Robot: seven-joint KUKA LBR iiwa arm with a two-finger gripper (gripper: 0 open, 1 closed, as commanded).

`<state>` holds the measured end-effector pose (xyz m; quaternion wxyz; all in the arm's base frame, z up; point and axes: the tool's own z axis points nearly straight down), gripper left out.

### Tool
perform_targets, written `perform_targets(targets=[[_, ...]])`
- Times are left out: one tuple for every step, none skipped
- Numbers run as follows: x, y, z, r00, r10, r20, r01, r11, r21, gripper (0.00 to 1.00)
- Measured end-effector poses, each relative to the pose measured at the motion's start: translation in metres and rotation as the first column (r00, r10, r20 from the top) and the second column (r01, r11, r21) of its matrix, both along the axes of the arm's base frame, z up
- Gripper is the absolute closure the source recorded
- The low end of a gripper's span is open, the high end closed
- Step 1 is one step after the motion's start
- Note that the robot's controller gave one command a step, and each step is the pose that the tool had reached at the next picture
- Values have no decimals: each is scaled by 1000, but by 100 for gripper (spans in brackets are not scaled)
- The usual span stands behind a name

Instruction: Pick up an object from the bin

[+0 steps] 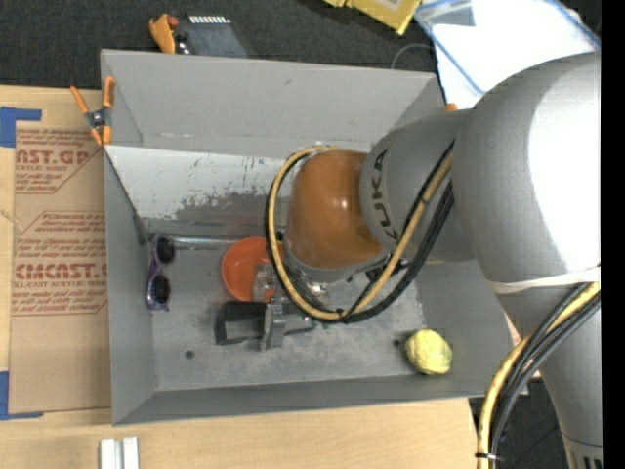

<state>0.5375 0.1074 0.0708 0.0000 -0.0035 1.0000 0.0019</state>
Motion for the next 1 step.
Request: perform_targets(targets=[[-12, -1, 50, 1000, 21, -5, -21, 1000, -2, 100]])
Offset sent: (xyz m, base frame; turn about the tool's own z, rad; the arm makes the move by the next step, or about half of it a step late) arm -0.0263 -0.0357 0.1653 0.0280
